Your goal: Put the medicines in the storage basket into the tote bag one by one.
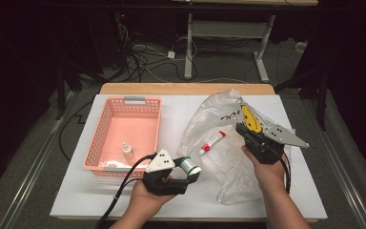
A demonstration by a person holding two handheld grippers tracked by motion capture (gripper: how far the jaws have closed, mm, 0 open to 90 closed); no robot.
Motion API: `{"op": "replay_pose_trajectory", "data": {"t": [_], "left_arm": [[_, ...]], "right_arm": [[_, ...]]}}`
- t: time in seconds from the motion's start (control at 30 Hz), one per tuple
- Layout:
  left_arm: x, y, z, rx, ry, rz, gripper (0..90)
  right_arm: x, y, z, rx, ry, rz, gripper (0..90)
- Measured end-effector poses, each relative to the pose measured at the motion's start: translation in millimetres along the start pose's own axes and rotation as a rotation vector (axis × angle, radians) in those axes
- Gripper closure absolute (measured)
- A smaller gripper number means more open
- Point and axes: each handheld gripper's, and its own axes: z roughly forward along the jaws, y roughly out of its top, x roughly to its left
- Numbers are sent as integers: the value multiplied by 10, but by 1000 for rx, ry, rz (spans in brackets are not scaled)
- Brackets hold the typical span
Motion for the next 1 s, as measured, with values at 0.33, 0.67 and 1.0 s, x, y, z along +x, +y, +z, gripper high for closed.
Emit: {"op": "replay_pose_trajectory", "data": {"t": [0.33,0.67,1.0], "left_arm": [[-57,135,290,23,6,21,351],[-31,248,651,59,34,30,351],[44,242,967,86,69,32,350]], "right_arm": [[10,-1,5,1,4,-7,900],[24,-5,11,5,10,-10,900],[32,0,11,1,14,-6,900]]}}
